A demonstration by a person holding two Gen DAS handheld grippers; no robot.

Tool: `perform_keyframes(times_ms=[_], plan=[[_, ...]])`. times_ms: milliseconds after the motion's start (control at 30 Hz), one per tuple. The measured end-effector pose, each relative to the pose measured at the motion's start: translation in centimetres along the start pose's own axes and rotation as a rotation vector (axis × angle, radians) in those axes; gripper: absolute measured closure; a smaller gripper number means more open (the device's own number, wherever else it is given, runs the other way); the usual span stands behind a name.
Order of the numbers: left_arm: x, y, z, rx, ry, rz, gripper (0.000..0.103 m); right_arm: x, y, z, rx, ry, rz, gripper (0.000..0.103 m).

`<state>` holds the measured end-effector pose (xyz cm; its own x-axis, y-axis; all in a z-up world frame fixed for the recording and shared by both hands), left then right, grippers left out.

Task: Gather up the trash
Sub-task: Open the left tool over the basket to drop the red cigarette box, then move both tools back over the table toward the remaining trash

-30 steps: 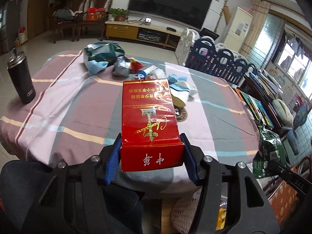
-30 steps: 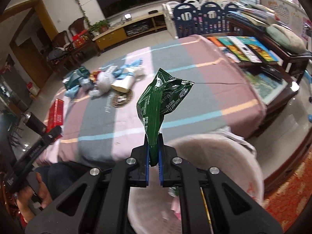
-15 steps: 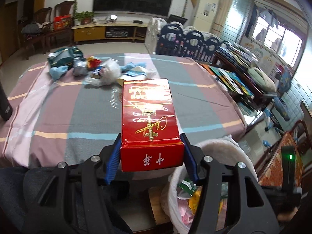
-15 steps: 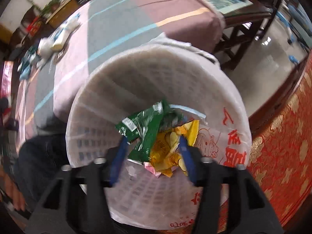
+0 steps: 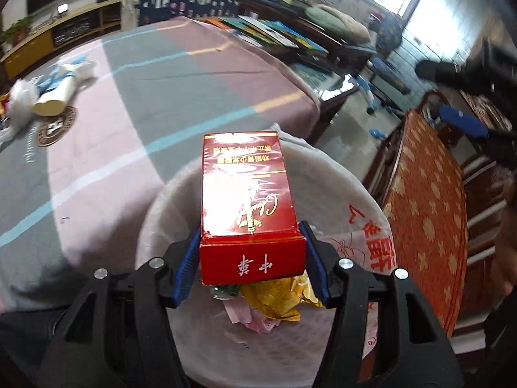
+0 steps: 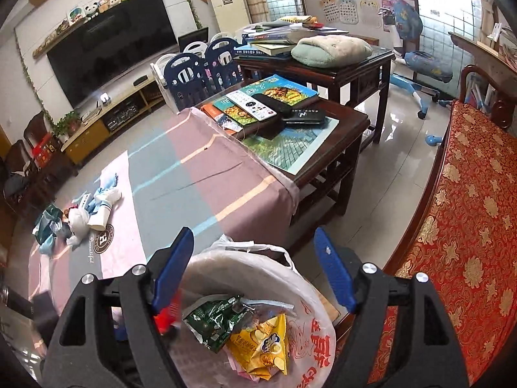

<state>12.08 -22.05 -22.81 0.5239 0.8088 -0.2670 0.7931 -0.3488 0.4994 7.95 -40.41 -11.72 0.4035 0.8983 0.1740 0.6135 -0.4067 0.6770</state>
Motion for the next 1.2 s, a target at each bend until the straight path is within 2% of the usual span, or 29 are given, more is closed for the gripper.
perform_keyframes(times_ms=[33, 67, 100, 167, 267, 333, 467, 533, 600, 733, 800, 933, 1033, 1100, 1200], plan=[[-0.6, -0.2, 0.7, 0.017, -0.004, 0.032, 0.036, 0.4, 0.1, 0.2, 0.005, -0.001, -0.003, 0.027], [-0.9, -0.5, 1.2, 0.025, 0.007, 0.06, 0.024, 0.6, 0.0, 0.4, 0.013, -0.001, -0.004, 0.027], [-0.7, -0.7, 1.2, 0.012, 0.043, 0.076, 0.017, 0.8, -0.1, 0.7, 0.024, 0.005, -0.005, 0.027], [0.3, -0.8, 0.6, -0.02, 0.082, 0.07, 0.014, 1.2, -0.6, 1.0, 0.047, 0.016, -0.009, 0.027], [4.2, 0.1, -1.3, -0.069, 0.115, -0.055, 0.013, 2.3, -1.5, 1.6, 0.078, 0.031, -0.022, 0.027], [8.3, 1.1, -3.2, -0.122, 0.15, -0.182, 0.012, 3.3, -1.8, 1.7, 0.075, 0.058, -0.031, 0.027], [17.5, 2.1, -7.9, -0.252, 0.356, -0.388, 0.011, 6.0, -1.8, 0.3, -0.026, 0.079, -0.115, 0.026], [21.7, 2.1, -10.1, -0.309, 0.441, -0.475, 0.01, 7.8, -1.8, -0.5, -0.096, 0.083, -0.178, 0.007], [24.9, 1.7, -11.9, -0.36, 0.484, -0.53, 0.008, 10.3, -2.1, -0.4, -0.121, 0.103, -0.256, 0.004], [28.2, 0.3, -12.7, -0.382, 0.609, -0.568, 0.006, 15.5, -3.7, 1.7, -0.045, 0.11, -0.354, 0.004], [29.7, -0.5, -12.5, -0.344, 0.582, -0.644, 0.005, 17.2, -4.6, 2.7, -0.009, 0.125, -0.35, 0.004], [31.4, -2.0, -13.4, -0.381, 0.526, -0.759, 0.005, 20.4, -6.0, 4.3, 0.066, 0.164, -0.351, 0.004], [32.3, -3.0, -13.3, -0.385, 0.499, -0.834, 0.005, 22.4, -7.5, 5.2, 0.156, 0.235, -0.366, 0.004], [32.5, -3.2, -13.0, -0.376, 0.491, -0.853, 0.005, 23.1, -8.4, 5.7, 0.206, 0.263, -0.371, 0.004], [32.0, -3.0, -12.6, -0.356, 0.504, -0.834, 0.005, 23.6, -9.4, 6.1, 0.234, 0.257, -0.382, 0.004]])
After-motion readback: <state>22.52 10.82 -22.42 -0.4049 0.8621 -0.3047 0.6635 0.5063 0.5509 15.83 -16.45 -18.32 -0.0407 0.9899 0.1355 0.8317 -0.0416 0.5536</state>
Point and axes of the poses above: each gripper's, at about its wrist camera, not at the fingertips, and z roughly the way its jaws point, x to its left, y to its top, the point moved 4 cm from there along z, roughly the way its jaws point, and after that the axes turned 4 degrees about -z, right-handed, at the moved point
